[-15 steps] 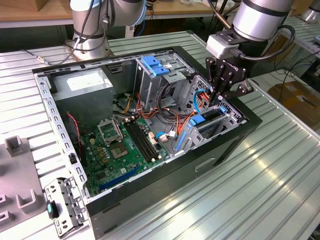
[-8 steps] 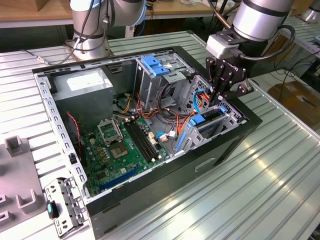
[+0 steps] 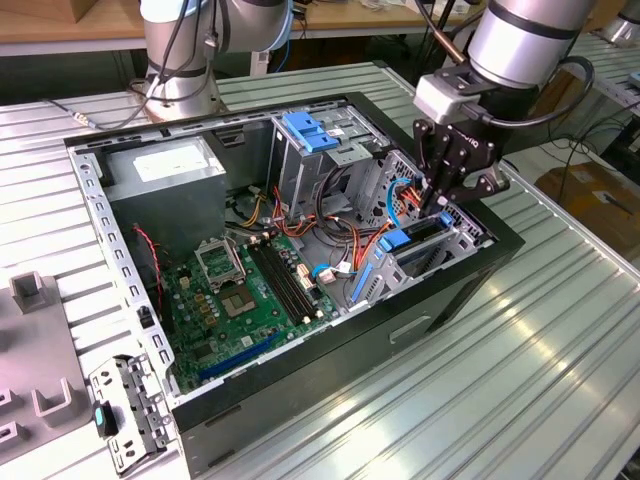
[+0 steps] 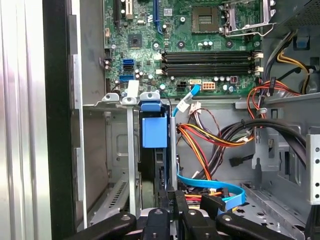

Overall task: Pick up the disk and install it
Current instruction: 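Insert the first disk wire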

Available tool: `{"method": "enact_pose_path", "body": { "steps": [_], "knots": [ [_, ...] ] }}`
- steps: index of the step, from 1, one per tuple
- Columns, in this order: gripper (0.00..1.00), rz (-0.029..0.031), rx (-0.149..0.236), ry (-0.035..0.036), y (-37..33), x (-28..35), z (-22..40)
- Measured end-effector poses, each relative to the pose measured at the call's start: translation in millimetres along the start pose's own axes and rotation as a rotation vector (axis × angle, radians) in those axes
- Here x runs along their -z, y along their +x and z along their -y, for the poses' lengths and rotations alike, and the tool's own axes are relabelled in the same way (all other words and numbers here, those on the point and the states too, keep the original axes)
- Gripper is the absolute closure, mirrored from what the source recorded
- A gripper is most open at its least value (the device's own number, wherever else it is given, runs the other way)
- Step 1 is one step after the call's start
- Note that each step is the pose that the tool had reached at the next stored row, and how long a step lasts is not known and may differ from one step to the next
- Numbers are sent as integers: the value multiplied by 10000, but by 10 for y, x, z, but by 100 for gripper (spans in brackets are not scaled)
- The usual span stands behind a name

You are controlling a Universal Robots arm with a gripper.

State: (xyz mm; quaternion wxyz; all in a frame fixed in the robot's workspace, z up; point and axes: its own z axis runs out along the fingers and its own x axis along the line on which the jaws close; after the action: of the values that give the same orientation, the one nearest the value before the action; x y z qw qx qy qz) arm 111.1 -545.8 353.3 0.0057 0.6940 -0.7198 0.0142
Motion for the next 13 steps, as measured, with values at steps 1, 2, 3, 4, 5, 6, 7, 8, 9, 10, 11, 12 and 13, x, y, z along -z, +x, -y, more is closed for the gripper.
{"method": "enact_pose_path", "body": {
  "steps": [1, 2, 3, 4, 5, 6, 7, 8, 9, 10, 11, 12, 13],
  "knots": [
    [84, 0, -18, 0, 2, -5, 3],
    [84, -1, -18, 0, 6, -6, 3],
    [84, 1, -13, -1, 10, -9, 4],
    [84, 0, 25, 0, 14, -9, 4],
    [84, 0, 80, 2, 18, -10, 5],
    [84, 1, 149, 4, 22, -11, 5],
    [84, 3, 240, 7, 29, -13, 5],
    [84, 4, 274, 7, 34, -15, 5],
    [84, 4, 280, 8, 40, -16, 5],
    [84, 4, 282, 8, 43, -18, 6],
    [84, 4, 284, 8, 45, -21, 6],
    [84, 3, 284, 8, 45, -24, 7],
    [84, 3, 284, 8, 45, -27, 7]
  ]
}}
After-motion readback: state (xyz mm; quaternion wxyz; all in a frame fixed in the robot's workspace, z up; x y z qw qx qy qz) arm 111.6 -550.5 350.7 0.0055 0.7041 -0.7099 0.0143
